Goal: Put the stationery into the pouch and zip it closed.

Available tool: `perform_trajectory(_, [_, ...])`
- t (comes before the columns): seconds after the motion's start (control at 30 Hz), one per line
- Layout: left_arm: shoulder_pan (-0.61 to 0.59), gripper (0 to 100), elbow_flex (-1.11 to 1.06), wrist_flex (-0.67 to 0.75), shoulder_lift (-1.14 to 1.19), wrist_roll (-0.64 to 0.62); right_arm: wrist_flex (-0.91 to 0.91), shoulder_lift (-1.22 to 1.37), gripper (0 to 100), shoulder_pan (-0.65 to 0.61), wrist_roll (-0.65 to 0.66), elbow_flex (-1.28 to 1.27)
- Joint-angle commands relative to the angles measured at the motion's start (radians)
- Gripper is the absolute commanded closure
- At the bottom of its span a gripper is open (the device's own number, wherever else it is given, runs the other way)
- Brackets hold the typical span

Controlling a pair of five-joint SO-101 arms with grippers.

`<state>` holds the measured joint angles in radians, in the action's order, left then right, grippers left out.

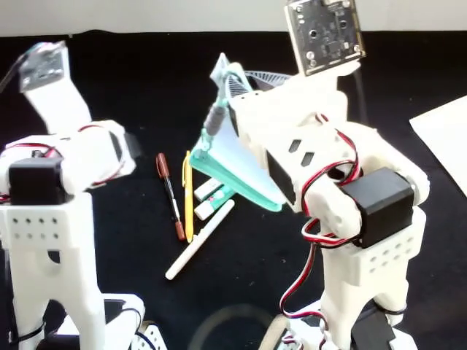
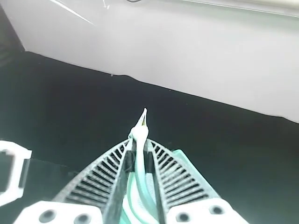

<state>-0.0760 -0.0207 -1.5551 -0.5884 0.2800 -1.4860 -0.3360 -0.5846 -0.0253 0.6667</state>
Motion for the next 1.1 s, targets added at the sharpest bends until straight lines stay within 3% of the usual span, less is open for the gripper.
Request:
perform_trajectory(0.0, [0.116,75,0.140,-0.084,-0.005,-0.011,0.001,0.001,99.3,0.022,0.006,0.041])
perform_trajectory(0.33, [0.271,75,0.271,-0.104,0.002,-0.006,0.019,0.058,99.3,0.022,0.006,0.050])
perform_trajectory(0.67, [0.251,75,0.077,0.005,-0.004,0.057,0.024,0.065,99.3,0.067,0.009,0.053])
perform_trajectory(0.8, [0.196,75,0.050,0.078,0.002,0.058,0.016,0.064,99.3,0.117,0.009,0.119])
perform_trajectory(1.07, [0.199,75,0.018,0.146,0.004,0.060,-0.019,0.073,99.3,0.137,0.009,0.206])
